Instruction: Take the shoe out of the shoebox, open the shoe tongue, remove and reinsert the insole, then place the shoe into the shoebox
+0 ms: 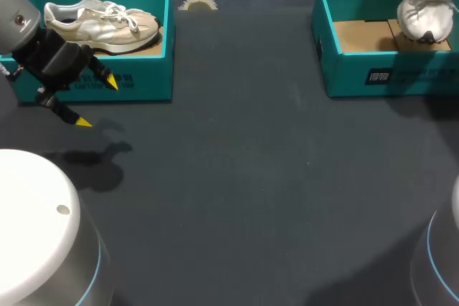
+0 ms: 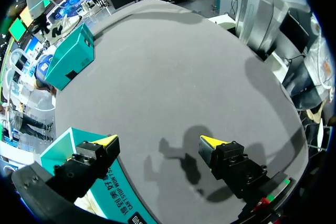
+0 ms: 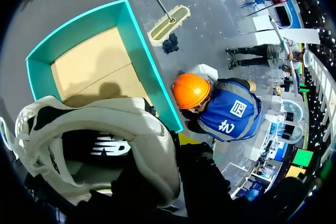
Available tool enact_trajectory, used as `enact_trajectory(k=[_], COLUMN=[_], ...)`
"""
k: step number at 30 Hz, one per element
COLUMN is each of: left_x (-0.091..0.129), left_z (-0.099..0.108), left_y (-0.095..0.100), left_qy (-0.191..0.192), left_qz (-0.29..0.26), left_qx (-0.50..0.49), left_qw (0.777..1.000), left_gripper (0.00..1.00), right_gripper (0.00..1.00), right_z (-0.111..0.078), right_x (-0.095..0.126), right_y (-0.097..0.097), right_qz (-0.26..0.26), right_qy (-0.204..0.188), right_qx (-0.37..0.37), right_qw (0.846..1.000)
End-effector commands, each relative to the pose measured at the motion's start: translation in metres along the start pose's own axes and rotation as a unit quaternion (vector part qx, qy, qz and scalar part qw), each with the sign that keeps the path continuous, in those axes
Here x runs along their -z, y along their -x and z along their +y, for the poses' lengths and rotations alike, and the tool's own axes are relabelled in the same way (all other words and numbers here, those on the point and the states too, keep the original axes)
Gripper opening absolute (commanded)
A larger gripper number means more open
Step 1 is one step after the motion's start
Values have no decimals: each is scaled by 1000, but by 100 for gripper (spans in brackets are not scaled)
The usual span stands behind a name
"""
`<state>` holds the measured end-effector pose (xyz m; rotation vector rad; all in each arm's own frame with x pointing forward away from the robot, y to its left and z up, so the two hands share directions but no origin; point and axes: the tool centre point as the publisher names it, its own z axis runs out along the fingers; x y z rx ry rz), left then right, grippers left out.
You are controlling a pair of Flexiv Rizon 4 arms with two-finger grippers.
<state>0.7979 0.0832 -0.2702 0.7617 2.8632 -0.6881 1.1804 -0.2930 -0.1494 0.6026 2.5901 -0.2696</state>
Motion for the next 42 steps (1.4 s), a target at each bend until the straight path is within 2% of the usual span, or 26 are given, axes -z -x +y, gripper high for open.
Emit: enact_trajectory(k=[1,4,8,12,14,15,29,33,34,37,40,42], left_x=[0,0,0,0,0,0,0,0,0,0,0,0], left_z=[0,0,0,0,0,0,0,0,0,0,0,0], left_y=[-1,-1,-1,-1,-1,-1,-1,-1,-1,-1,-1,-1], left_qy=[1,1,1,1,1,1,1,1,1,1,1,1], left_qz=[0,0,0,0,0,0,0,0,0,0,0,0], left_qx=[-1,-1,-1,-1,-1,-1,-1,-1,-1,-1,-1,-1], left_qw=[1000,1000,1000,1000,1000,1000,1000,1000,1000,1000,1000,1000], left_gripper=[100,100,100,100,100,100,100,100,100,100,100,100], right_gripper=[0,0,0,0,0,0,0,0,0,0,0,0], right_z=[-9,-14,-26,-46,-55,-58,-58,-75,-79,-93,-105,-109], right_x=[-1,-1,-2,-2,-6,-7,-7,-11,-12,-13,-14,-13], right_y=[2,1,-3,-11,-19,-22,-22,-23,-27,-38,-50,-58], right_qz=[3,4,3,-1,5,-3,-3,17,18,14,-18,-26], right_qy=[2,-2,-37,-76,-99,-124,-124,-133,-129,-127,-132,-128], right_qx=[-2,-20,-102,-213,-275,-301,-301,-391,-399,-448,-492,-499], right_qw=[1000,1000,994,974,956,945,945,910,908,885,860,857])
